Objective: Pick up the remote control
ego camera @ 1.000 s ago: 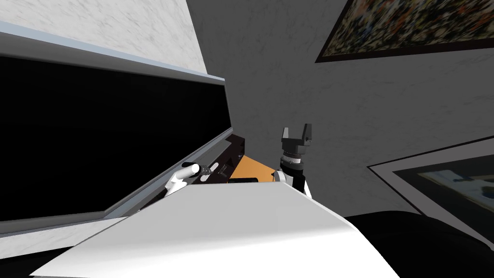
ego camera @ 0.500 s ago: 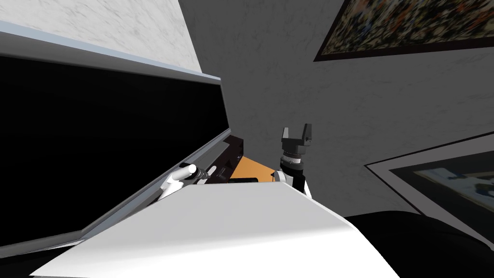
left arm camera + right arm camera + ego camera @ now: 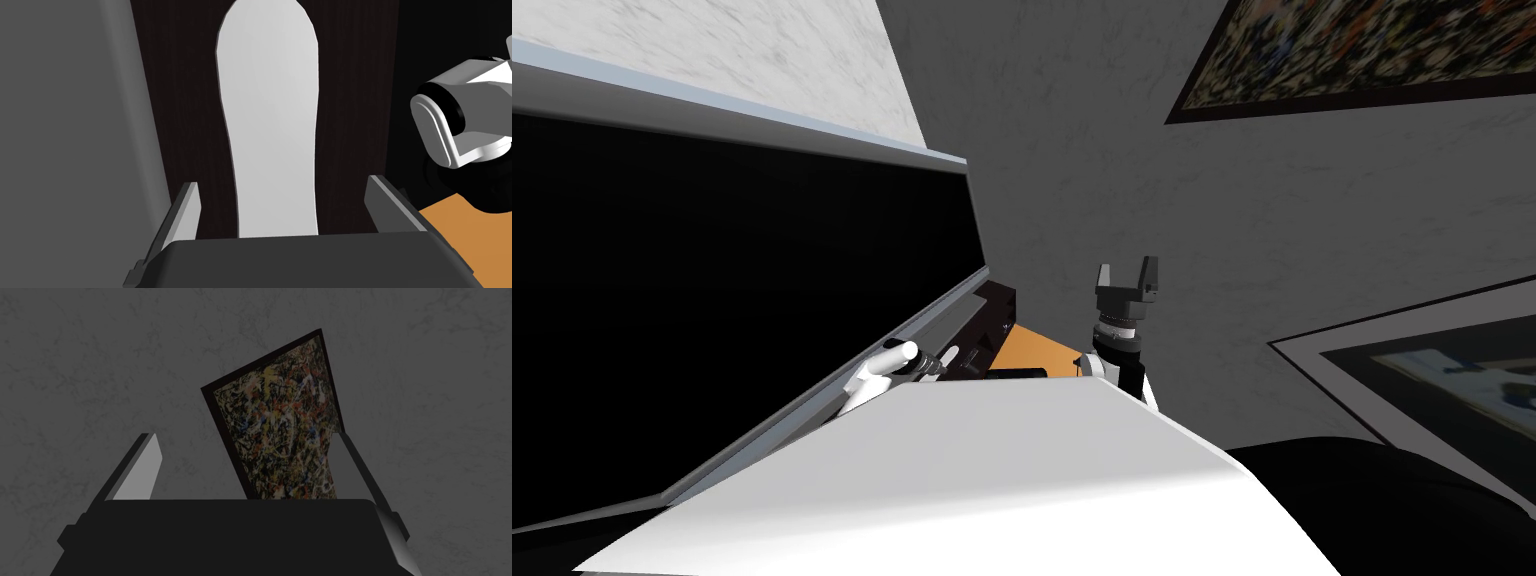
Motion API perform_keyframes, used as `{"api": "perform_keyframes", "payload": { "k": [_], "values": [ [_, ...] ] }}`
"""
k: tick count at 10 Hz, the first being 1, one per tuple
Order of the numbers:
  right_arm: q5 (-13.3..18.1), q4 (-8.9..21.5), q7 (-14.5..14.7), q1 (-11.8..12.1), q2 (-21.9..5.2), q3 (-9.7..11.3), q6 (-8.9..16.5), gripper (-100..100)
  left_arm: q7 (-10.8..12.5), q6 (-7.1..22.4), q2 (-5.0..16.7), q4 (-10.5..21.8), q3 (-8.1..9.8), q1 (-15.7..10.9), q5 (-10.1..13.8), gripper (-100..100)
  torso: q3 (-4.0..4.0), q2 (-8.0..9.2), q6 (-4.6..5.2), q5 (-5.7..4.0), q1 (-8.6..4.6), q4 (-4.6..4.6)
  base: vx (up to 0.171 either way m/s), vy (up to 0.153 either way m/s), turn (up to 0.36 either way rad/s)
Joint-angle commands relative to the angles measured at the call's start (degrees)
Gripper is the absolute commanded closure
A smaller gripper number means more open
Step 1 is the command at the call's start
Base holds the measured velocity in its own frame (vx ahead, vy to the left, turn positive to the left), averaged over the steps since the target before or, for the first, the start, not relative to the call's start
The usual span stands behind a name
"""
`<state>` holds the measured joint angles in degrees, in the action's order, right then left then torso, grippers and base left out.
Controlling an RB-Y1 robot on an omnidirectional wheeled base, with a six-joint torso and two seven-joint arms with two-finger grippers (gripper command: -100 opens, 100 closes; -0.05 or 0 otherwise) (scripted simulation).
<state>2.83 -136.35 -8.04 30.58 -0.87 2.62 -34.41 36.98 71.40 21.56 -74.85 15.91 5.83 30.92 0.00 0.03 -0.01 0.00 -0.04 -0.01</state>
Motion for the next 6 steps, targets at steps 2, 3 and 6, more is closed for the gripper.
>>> {"api": "perform_keyframes", "payload": {
  "k": [2, 3, 6],
  "values": [
    [0.0, 0.0, 0.0, 0.0, 0.0, 0.0, 0.0, 0, -1.09, -2.76, -1.12, 2.54, -0.31, -0.2, -0.68, -100, 0.0, 0.0, 0.0, -0.01, 0.0, 0.0, 0.004, -0.004, 0.014],
    [0.0, 0.0, 0.0, 0.0, 0.0, 0.0, 0.0, 0, -1.46, -3.71, -1.52, 3.51, -0.43, -0.31, -0.93, -100, 0.0, 0.0, 0.0, -0.01, 0.0, 0.0, 0.003, -0.004, 0.012],
    [0.0, 0.0, 0.0, 0.0, 0.0, 0.0, 0.0, 0, -1.5, -3.49, -0.98, 3.94, -0.26, -0.91, -0.71, 100, 0.01, 0.04, 0.01, 0.04, -0.02, -0.02, 0.0, 0.0, 0.0]
  ]
}}
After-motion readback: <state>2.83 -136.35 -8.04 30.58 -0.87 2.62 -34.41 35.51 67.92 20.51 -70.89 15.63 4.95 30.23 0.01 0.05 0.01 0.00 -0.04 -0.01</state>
